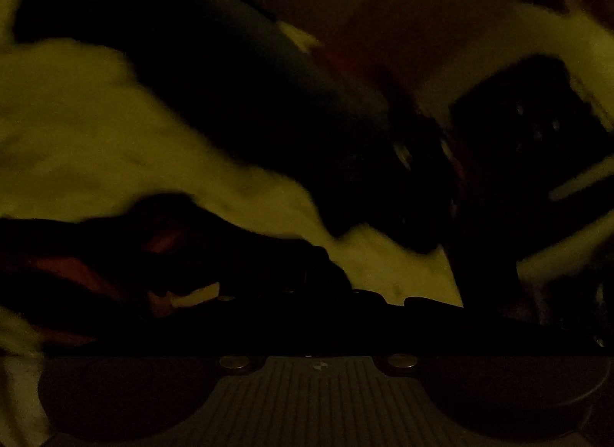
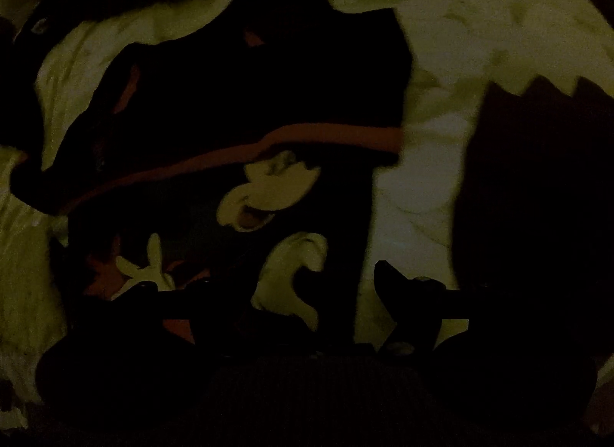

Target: Fold large clothes

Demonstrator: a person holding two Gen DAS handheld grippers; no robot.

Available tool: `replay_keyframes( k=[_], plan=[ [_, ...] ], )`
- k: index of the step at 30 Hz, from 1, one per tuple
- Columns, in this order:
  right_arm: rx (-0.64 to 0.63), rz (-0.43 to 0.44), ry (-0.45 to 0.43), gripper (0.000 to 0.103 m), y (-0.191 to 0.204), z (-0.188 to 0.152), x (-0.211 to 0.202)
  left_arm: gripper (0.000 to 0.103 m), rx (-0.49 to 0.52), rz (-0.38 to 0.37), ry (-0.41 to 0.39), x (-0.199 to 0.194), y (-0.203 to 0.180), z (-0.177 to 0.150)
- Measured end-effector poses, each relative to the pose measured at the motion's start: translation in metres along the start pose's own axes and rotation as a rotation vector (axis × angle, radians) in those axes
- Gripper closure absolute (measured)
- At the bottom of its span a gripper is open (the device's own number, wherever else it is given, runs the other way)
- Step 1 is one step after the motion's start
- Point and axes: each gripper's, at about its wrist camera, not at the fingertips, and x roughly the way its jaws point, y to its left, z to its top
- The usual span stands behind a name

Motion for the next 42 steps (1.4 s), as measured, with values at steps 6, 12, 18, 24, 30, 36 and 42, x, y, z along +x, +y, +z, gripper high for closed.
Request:
replay_keyframes(
  k=[6,12,18,24,30,36,42],
  plan=[
    [0.074,-0.037,-0.010,0.031,-0.026,-0.007,-0.009,0.063,0.106,0.084,0.182,0.101,-0.042,-0.038],
    [0.074,-0.076,0.006,0.031,-0.039,-0.015,-0.012,0.005,0.184,0.112,0.264,0.145,-0.056,-0.057],
    [0.147,-0.004,-0.029,0.031,-0.042,-0.001,-0.011,0.000,0.144,0.140,0.272,0.118,-0.021,-0.061],
    [0.198,0.165,-0.068,0.031,-0.023,0.035,0.003,0.000,-0.035,0.293,0.229,0.050,0.084,-0.076],
    [0.277,0.306,-0.073,0.037,-0.003,0.075,0.029,0.000,-0.291,0.473,0.161,-0.016,0.192,-0.095],
    [0.320,0.245,-0.041,0.047,0.013,0.098,0.063,0.000,-0.365,0.478,0.135,-0.041,0.224,-0.106],
    [0.305,0.103,-0.164,0.049,0.023,0.096,0.053,0.000,-0.364,0.456,0.055,-0.050,0.224,-0.106]
  ],
)
